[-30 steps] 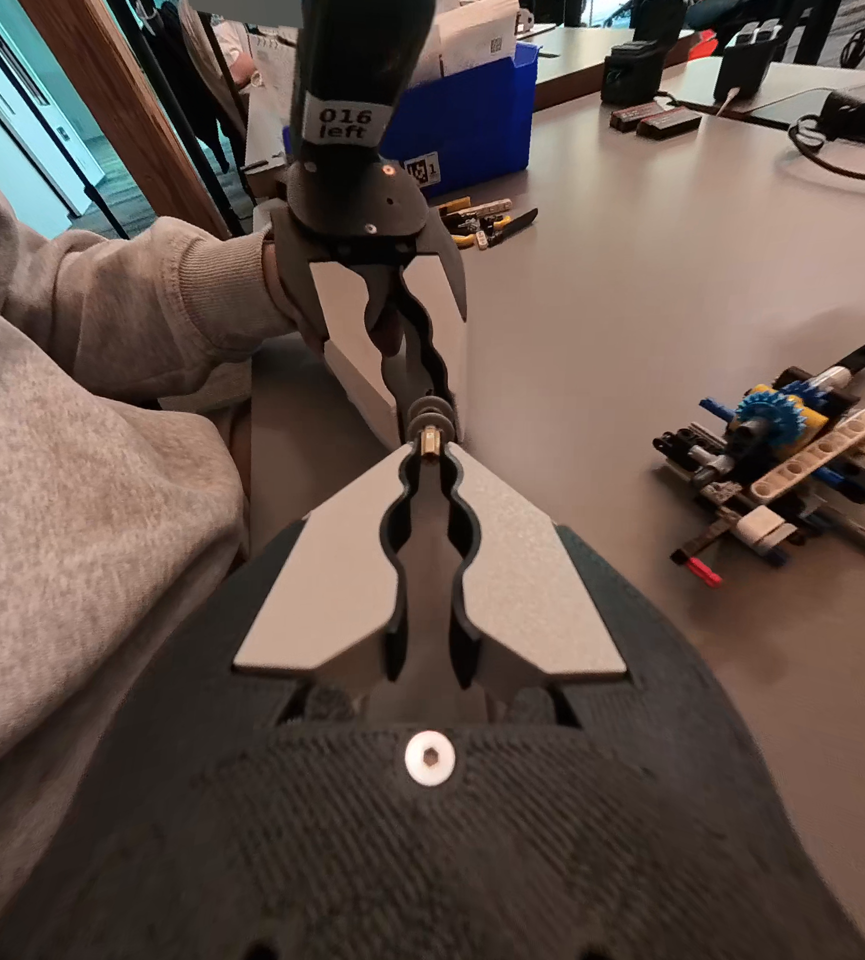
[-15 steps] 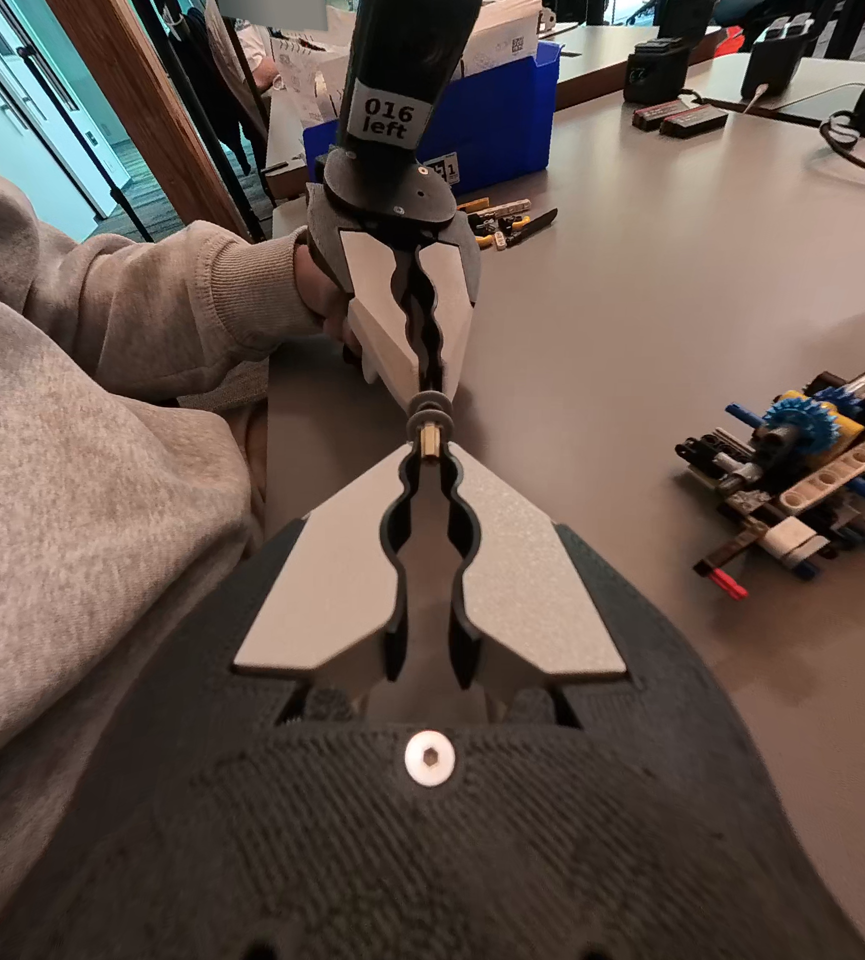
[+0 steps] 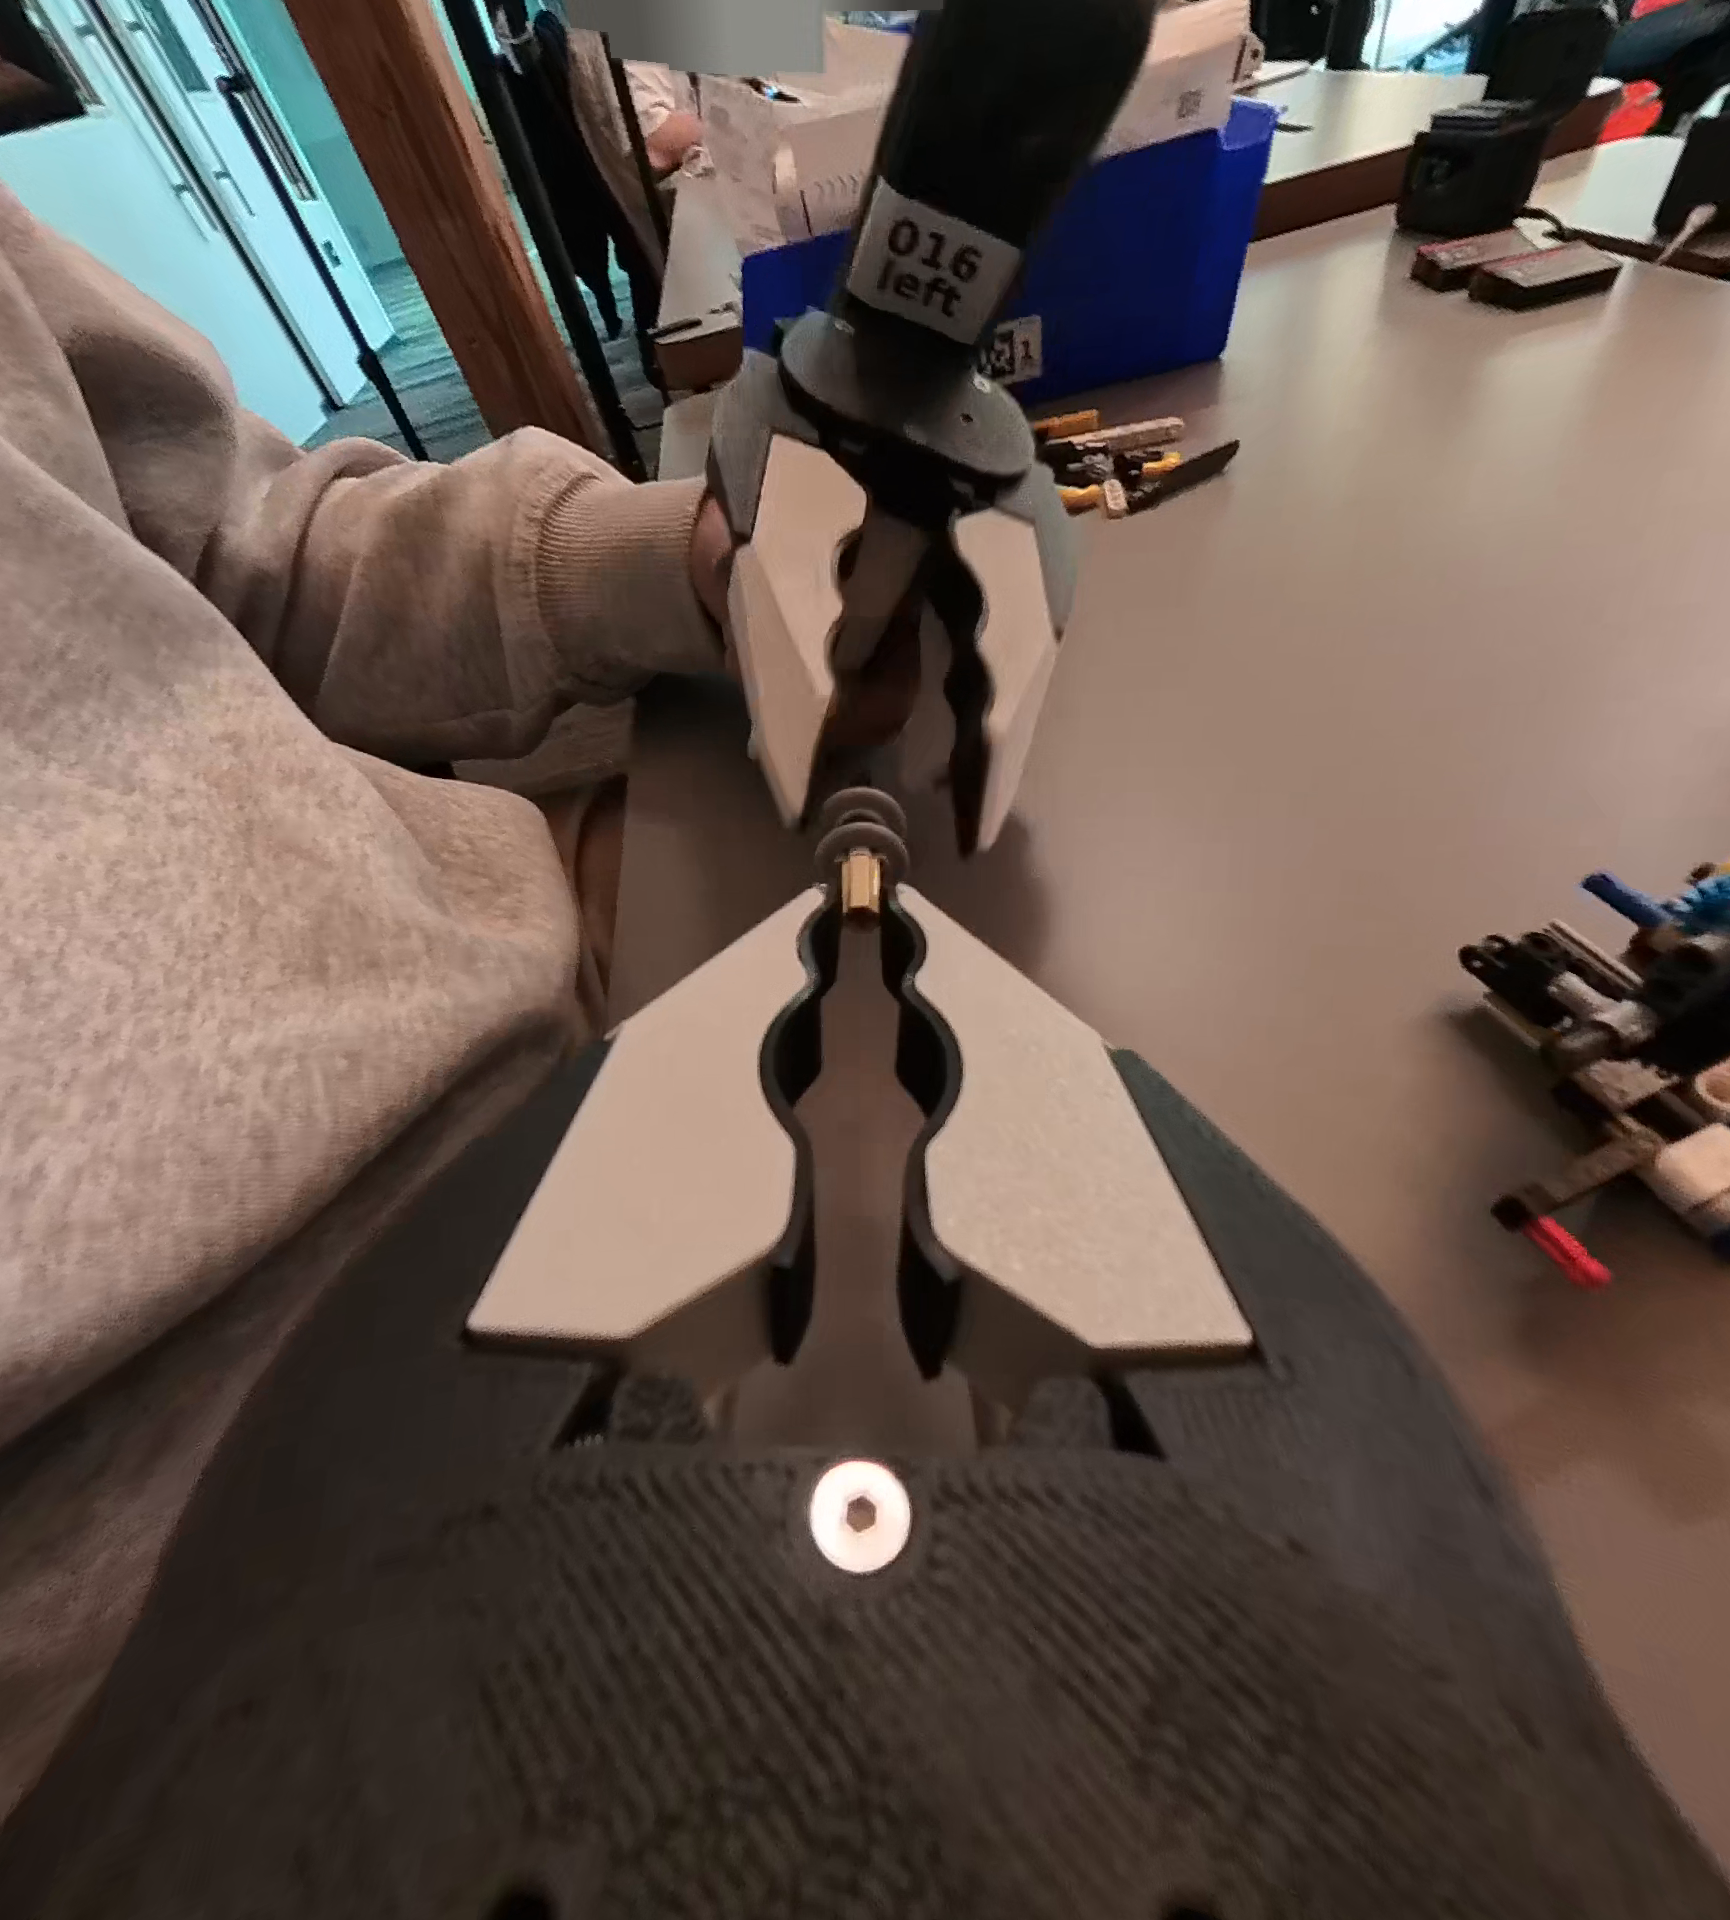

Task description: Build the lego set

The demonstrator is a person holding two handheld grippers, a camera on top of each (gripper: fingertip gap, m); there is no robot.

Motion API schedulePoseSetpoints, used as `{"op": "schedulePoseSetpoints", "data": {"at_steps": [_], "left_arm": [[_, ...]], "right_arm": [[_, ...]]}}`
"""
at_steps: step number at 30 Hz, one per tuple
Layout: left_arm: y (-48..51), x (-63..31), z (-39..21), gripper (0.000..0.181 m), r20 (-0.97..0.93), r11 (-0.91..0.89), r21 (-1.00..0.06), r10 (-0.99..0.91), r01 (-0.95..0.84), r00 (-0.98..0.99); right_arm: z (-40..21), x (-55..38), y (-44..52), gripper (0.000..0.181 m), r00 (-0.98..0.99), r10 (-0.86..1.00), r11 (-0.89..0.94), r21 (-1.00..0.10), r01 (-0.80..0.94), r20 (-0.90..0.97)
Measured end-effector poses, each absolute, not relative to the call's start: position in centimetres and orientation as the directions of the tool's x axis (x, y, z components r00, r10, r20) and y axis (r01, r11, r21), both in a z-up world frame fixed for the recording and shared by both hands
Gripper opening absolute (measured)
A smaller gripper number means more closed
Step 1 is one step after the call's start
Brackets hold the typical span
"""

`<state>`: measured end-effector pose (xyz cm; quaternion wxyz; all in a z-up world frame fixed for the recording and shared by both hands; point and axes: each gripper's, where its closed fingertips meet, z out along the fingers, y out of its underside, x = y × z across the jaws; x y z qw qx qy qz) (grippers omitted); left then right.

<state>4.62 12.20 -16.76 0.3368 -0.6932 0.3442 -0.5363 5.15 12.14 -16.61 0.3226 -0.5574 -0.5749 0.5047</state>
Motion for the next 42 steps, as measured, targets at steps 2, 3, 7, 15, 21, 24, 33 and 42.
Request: {"op": "schedulePoseSetpoints", "data": {"at_steps": [2, 3, 7, 15, 21, 24, 33, 42], "left_arm": [[11.1, 5.4, -17.1, 0.027, 0.519, -0.538, -0.826, -0.842, -0.166, 0.146], [10.9, 5.6, -17.1, 0.023, 0.515, -0.532, -0.829, -0.846, -0.174, 0.137], [10.7, 6.0, -17.2, 0.013, 0.514, -0.531, -0.828, -0.847, -0.179, 0.135], [11.3, 6.8, -17.9, 0.0, 0.526, -0.558, -0.808, -0.828, -0.189, 0.192], [12.3, 6.9, -17.0, 0.0, 0.577, -0.599, -0.797, -0.794, -0.082, 0.191], [12.6, 6.9, -16.8, 0.0, 0.592, -0.611, -0.79, -0.783, -0.056, 0.193], [12.3, 7.7, -16.5, 0.0, 0.602, -0.615, -0.787, -0.78, -0.036, 0.168], [14.2, 6.8, -15.1, 0.0, 0.657, -0.64, -0.754, -0.735, 0.149, 0.167]], "right_arm": [[-16.3, 5.1, 12.0, 0.006, -0.181, 0.965, -0.127, -0.945, 0.301, -0.188], [-16.2, 5.1, 12.0, 0.006, -0.178, 0.966, -0.131, -0.947, 0.295, -0.189], [-15.3, 5.2, 12.5, 0.006, -0.175, 0.959, -0.178, -0.953, 0.245, -0.224], [-14.2, 5.2, 13.3, 0.006, -0.146, 0.953, -0.237, -0.955, 0.179, -0.264], [-13.9, 5.3, 14.3, 0.007, -0.105, 0.951, -0.276, -0.951, 0.142, -0.292], [-13.8, 5.3, 14.6, 0.007, -0.094, 0.95, -0.285, -0.949, 0.135, -0.299], [-12.8, 5.3, 14.9, 0.01, -0.106, 0.931, -0.343, -0.937, 0.07, -0.349], [-11.5, 6.1, 16.3, 0.043, -0.082, 0.916, -0.396, -0.918, -0.028, -0.392]]}}
